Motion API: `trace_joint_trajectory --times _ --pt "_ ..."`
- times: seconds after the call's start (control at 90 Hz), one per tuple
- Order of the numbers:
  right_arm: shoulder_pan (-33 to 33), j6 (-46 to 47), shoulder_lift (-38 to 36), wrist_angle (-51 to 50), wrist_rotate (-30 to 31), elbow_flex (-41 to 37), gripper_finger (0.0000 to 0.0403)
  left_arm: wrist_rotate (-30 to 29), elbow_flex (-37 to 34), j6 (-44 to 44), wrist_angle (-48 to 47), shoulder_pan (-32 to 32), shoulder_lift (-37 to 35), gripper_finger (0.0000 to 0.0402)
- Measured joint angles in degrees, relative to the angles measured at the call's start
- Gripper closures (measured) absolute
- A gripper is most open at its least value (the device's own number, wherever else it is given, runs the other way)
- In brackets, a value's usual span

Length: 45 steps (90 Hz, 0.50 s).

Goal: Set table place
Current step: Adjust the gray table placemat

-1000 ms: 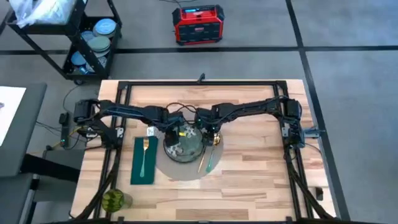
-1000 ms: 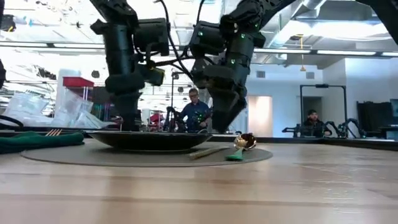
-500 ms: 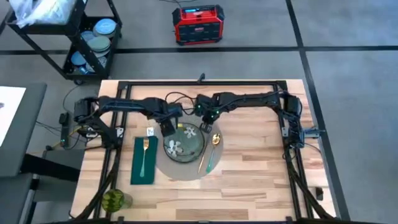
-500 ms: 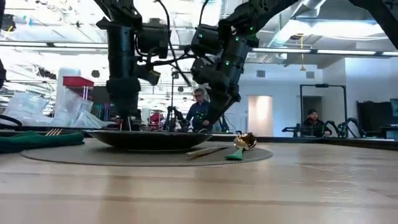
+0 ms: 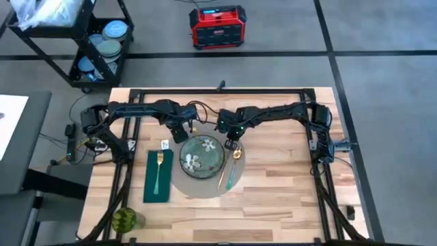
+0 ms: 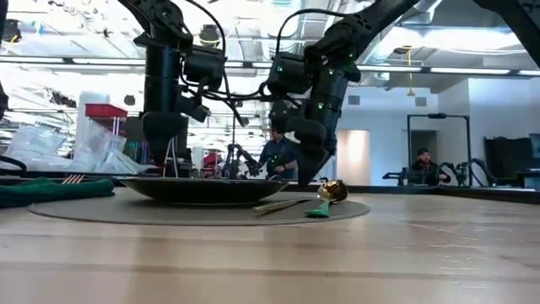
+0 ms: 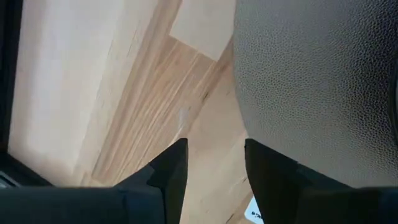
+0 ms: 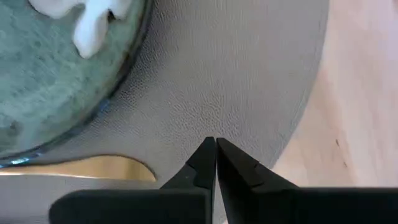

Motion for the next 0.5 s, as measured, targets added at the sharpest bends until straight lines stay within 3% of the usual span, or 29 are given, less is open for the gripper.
trace_joint_trajectory --times 0.211,0.5 --pt "0.32 -0.35 -0.44 0.52 -1.72 -4.54 0.0403 -0.01 0.00 -0.75 0.08 0.00 -0.02 0.0263" --pt "-0.61 -4.08 -0.37 -5.19 -1.65 -5.04 0.0403 0.91 0.00 -3.50 1.10 0.00 -0.04 0.0263"
